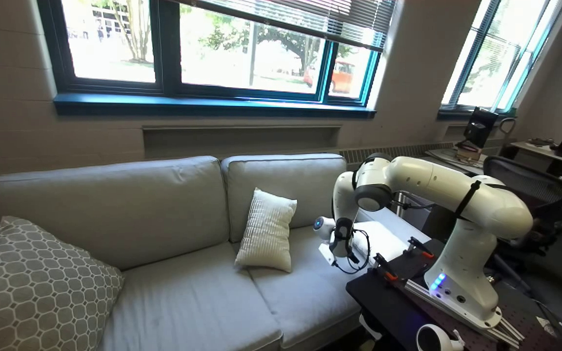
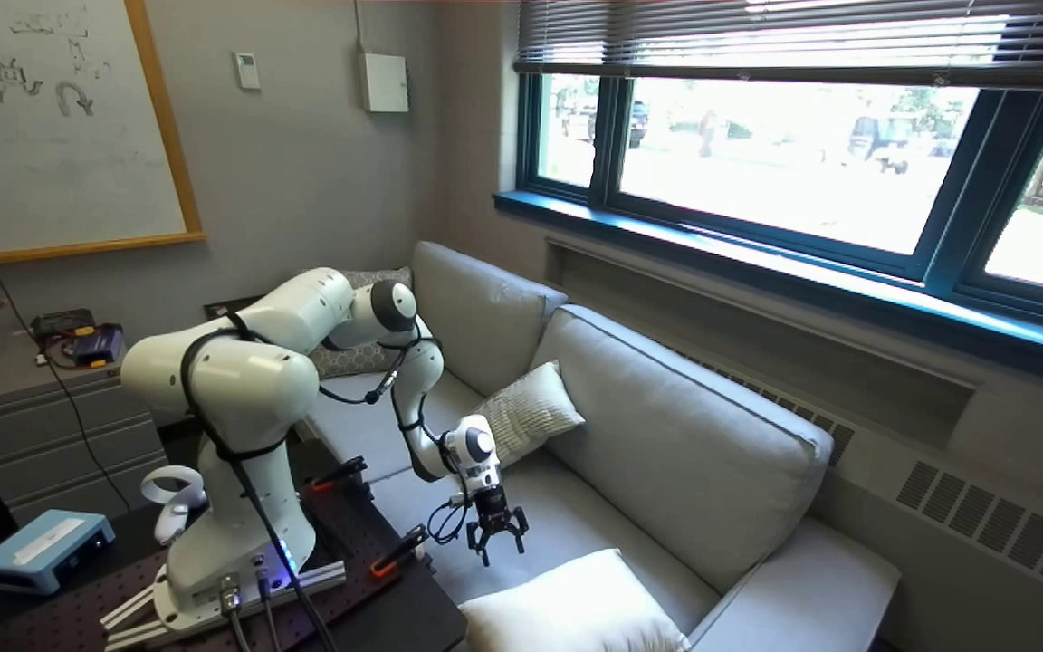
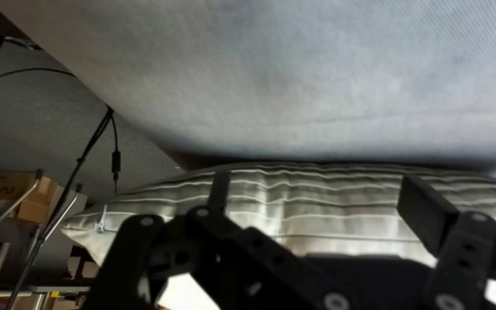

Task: Move the cushions to the right shoulder of the couch

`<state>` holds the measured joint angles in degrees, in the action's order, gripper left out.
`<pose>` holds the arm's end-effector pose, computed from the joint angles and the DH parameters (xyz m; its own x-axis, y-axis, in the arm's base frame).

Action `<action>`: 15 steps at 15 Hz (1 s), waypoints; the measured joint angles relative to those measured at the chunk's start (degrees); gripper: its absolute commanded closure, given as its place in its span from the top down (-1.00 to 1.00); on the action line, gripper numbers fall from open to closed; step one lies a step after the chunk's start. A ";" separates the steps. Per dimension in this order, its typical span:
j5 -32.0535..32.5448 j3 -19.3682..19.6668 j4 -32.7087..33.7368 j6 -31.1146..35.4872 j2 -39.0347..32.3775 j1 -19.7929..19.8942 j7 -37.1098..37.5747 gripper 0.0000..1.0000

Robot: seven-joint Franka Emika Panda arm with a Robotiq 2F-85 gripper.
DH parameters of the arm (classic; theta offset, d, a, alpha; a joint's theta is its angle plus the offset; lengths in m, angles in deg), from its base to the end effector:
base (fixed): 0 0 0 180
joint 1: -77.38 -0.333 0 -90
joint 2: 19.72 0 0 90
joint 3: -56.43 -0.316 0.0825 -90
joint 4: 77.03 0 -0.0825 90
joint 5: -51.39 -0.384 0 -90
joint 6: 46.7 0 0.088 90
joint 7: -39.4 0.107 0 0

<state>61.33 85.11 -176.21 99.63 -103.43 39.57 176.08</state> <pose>0.4831 0.0051 -0.1668 -0.1084 -0.6624 0.7413 -0.9721 0.2268 0.0606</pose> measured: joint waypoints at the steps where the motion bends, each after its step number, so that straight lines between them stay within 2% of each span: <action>1: 0.00 -1.63 0.56 -0.22 0.56 1.54 -1.96 1.00; 4: 0.06 -3.69 0.97 -0.49 2.51 4.16 -4.76 1.00; 8: 0.78 -3.81 1.60 1.15 2.74 3.79 -4.46 1.00; 12: -1.28 -4.46 5.18 0.73 2.84 3.84 -0.76 1.00; 15: -3.04 -3.78 6.84 -2.69 2.83 5.70 4.10 1.00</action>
<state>58.30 81.33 -169.37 96.94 -100.59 45.27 180.18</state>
